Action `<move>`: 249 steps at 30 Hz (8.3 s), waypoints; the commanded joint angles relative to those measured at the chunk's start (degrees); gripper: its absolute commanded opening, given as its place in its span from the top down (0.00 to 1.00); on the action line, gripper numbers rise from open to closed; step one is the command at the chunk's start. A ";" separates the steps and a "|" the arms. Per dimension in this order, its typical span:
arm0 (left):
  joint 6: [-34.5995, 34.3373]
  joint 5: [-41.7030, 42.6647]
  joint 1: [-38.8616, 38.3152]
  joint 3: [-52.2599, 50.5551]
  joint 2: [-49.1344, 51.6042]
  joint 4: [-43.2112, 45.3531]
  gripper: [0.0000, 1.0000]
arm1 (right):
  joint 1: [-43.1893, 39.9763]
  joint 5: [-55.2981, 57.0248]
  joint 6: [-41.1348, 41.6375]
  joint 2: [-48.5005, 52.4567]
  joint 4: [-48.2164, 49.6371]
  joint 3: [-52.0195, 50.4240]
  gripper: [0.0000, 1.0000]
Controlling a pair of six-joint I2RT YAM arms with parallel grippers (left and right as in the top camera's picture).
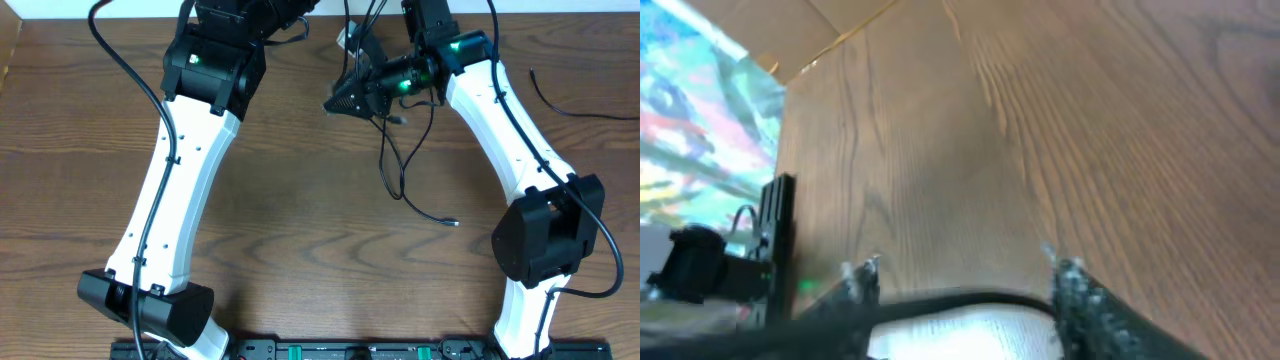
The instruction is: Untangle cables
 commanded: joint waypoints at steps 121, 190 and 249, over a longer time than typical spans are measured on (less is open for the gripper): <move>39.56 -7.80 6.56 1.75 -17.29 -40.44 0.18 | -29.24 60.74 19.87 8.90 -4.28 -16.13 0.86; 53.90 -24.98 6.60 1.70 -16.55 -41.09 0.28 | -1.55 57.96 16.85 -33.35 1.70 -13.62 0.15; 32.94 -29.70 6.60 1.70 -28.81 -65.02 0.02 | -0.57 72.98 20.65 -47.41 -21.35 -8.74 0.01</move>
